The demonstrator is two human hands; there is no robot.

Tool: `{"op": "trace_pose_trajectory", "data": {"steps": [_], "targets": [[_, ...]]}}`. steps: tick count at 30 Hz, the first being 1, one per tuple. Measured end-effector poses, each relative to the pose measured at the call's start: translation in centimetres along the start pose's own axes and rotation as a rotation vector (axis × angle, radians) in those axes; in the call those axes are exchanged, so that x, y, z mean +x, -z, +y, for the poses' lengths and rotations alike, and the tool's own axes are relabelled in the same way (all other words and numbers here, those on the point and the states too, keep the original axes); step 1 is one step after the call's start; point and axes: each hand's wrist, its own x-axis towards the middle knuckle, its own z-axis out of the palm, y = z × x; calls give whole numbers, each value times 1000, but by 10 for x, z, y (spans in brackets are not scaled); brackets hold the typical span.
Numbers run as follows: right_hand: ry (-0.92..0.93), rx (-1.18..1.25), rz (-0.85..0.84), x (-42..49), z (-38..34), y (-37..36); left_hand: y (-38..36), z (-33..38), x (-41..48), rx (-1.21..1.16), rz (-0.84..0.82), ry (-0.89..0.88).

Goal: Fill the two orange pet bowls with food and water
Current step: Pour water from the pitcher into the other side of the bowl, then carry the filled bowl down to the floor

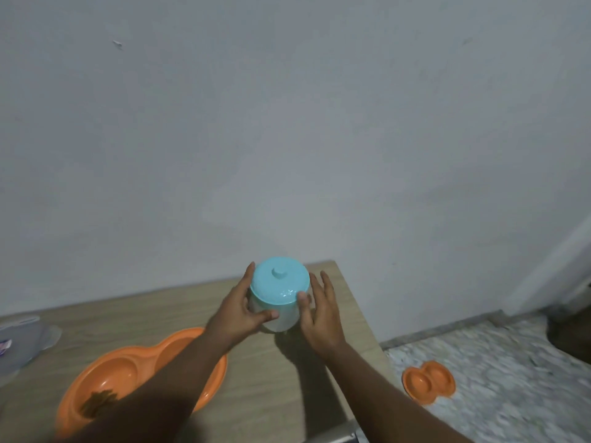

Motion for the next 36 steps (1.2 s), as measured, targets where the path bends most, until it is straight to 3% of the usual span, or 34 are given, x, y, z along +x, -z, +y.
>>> {"op": "trace_pose_trajectory", "data": {"steps": [4,17,30,36], "targets": [[-17,-59,-98,-4,-6,-5,-8,1,-4,28,13,-5],[14,11,-50,-2,-7,-7,-16,2,0,-56,21,-15],[-17,-132,-51,-5,-17,1,5,-9,-5,131,7,-9],[135,-143,-24,-28,-75,2,55,18,-55,211,75,-29]]}}
